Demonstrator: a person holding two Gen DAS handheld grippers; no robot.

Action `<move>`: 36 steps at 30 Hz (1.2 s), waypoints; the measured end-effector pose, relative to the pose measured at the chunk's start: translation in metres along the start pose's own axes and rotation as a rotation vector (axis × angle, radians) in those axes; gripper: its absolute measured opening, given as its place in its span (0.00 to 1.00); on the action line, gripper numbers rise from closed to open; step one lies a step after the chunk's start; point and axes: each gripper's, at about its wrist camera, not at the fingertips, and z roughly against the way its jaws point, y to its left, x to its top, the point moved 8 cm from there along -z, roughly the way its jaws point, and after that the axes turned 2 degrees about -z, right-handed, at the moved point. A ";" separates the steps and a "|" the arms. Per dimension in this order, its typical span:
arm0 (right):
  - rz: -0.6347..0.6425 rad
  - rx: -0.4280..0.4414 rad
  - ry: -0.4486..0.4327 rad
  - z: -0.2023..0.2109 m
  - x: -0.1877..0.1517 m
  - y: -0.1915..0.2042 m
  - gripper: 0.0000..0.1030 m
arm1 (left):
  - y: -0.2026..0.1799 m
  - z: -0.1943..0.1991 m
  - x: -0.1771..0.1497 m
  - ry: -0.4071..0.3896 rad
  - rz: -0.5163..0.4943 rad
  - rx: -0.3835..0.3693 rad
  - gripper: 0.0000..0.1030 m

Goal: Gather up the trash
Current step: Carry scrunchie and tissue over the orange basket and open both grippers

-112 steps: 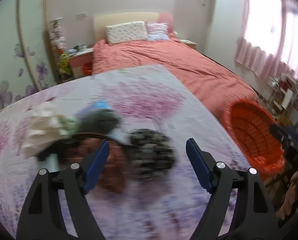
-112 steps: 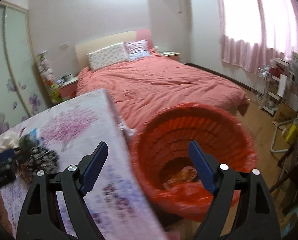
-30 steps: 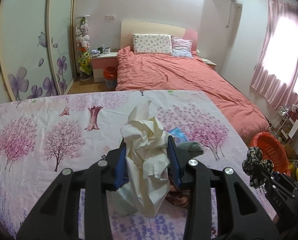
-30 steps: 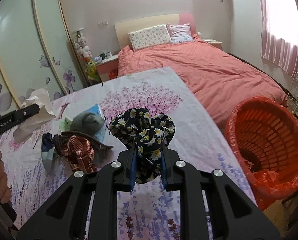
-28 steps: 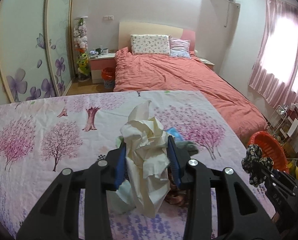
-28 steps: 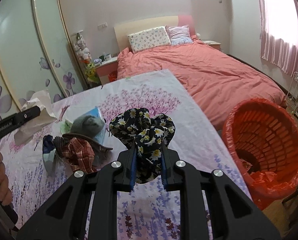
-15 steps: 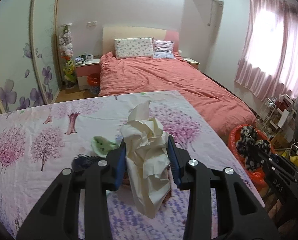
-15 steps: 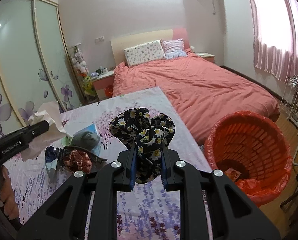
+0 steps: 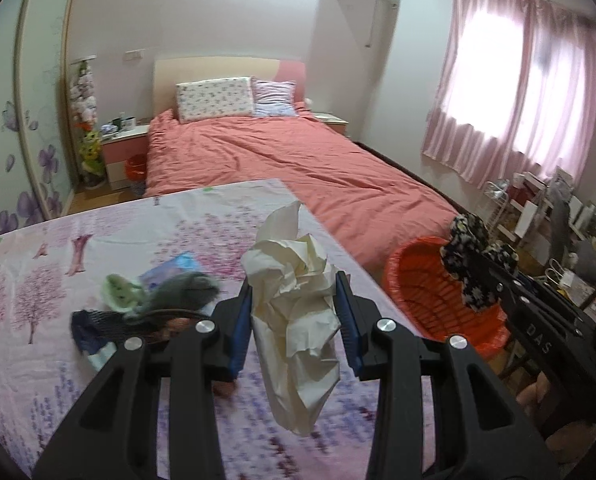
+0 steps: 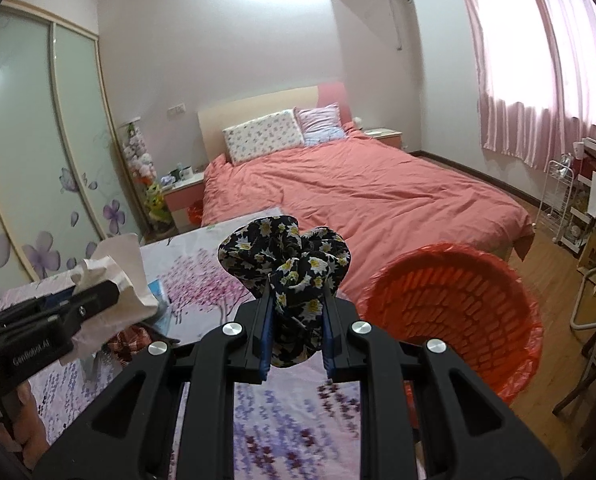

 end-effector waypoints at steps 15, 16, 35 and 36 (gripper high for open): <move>-0.088 -0.118 -0.070 0.009 0.011 -0.079 0.20 | -0.093 -0.042 -0.004 0.041 -0.083 -0.136 0.37; -0.093 -0.125 -0.071 0.008 0.012 -0.085 0.20 | -0.101 -0.046 -0.005 0.045 -0.091 -0.147 0.37; -0.229 -0.175 -0.052 -0.024 0.006 -0.167 0.20 | -0.208 -0.152 -0.018 0.159 -0.189 -0.265 0.42; -0.240 -0.171 -0.046 -0.027 0.006 -0.170 0.26 | -0.208 -0.157 -0.019 0.165 -0.189 -0.261 0.44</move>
